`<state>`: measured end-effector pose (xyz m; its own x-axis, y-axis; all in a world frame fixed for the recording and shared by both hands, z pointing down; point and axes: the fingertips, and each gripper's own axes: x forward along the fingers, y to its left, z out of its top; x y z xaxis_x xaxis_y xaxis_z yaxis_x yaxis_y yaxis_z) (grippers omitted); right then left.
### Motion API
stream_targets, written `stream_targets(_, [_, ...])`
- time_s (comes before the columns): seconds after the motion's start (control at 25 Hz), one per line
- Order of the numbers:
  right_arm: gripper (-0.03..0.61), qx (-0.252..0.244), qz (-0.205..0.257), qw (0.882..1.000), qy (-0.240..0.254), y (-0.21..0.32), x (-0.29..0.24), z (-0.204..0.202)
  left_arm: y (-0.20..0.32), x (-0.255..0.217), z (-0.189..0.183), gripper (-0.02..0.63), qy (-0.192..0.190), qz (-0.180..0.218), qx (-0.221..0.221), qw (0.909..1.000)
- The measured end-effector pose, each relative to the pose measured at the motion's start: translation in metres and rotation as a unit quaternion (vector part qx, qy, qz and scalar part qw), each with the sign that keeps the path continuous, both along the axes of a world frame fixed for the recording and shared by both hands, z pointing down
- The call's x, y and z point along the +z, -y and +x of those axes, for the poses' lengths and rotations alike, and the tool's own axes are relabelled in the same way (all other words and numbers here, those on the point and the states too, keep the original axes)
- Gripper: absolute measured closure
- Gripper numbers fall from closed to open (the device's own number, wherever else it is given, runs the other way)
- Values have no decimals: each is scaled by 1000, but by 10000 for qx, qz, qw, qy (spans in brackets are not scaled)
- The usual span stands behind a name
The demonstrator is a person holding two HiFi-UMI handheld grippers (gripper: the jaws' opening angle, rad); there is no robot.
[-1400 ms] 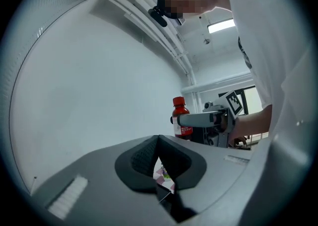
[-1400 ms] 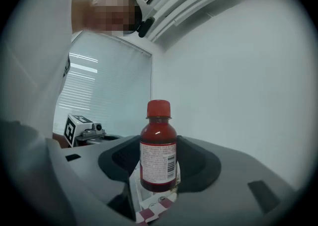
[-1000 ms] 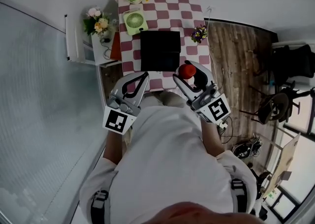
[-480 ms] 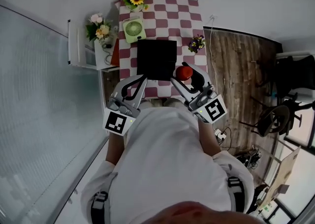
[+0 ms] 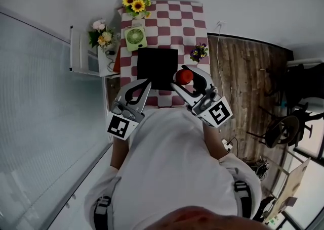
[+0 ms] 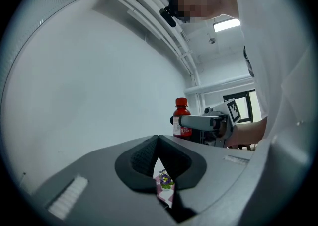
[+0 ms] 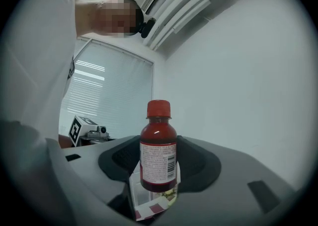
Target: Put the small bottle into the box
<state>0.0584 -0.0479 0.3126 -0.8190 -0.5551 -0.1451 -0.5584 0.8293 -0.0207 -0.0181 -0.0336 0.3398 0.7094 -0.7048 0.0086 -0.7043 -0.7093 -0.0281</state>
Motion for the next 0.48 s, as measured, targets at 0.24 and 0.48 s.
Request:
stream_targets(0.24, [356, 91, 102, 9999, -55, 7, -3, 15, 10, -6, 15, 612, 23, 84, 155, 9998])
stream_targets(0.48, [357, 241, -15, 9997, 20, 8, -1, 22, 12, -6, 22, 612, 81, 45, 293, 9995])
